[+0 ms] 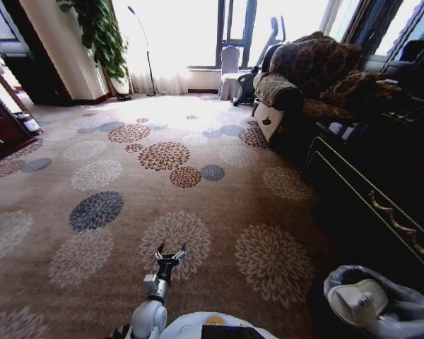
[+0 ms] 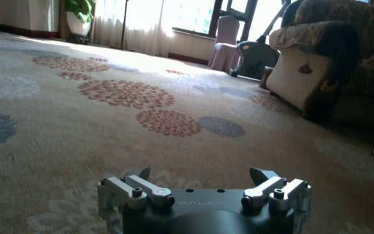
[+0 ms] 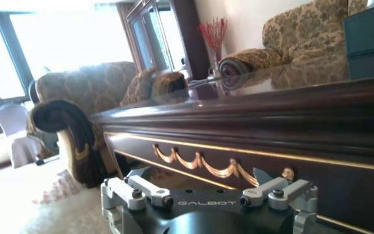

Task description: Pick up the trash from the ground and place it into the trash bin.

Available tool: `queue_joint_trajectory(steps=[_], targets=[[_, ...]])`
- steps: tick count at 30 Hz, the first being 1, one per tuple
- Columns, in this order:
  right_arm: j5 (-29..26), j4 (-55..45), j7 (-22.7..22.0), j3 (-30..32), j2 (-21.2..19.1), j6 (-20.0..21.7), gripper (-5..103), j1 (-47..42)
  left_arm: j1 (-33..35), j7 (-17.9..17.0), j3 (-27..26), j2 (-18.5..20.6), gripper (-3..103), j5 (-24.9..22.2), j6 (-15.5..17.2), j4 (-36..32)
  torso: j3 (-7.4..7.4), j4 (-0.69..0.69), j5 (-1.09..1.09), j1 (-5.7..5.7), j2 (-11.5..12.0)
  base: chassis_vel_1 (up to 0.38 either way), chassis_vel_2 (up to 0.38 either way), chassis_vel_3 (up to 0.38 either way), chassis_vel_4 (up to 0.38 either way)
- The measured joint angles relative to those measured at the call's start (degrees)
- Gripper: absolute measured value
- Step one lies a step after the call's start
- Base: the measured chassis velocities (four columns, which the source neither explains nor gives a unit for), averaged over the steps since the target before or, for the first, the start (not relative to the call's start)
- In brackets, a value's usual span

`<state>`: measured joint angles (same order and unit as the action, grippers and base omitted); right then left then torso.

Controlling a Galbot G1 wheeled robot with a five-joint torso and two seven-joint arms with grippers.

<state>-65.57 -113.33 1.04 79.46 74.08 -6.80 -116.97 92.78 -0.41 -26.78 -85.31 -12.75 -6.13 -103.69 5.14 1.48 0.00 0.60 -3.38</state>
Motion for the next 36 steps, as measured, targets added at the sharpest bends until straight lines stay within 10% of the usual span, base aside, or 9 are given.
queue_joint_trajectory(steps=[22, 36], targets=[[26.78, -6.98, 0.01, -13.13, 0.67, -7.62, 100, 1.52, 2.41, -0.66, -0.35, 4.20, 100, 0.20, 4.40, -15.50, 0.00, -0.01, -0.02, 0.00, 0.00, 0.000, 0.000, 0.000, 0.000], [33.52, -5.44, 0.01, -27.14, 4.40, -15.87, 100, 3.26, 20.70, -3.74, -2.67, -2.48, 100, 9.32, 3.48, -35.42, -0.01, 0.01, 0.00, 0.00, 0.00, 0.000, 0.000, 0.000, 0.000]])
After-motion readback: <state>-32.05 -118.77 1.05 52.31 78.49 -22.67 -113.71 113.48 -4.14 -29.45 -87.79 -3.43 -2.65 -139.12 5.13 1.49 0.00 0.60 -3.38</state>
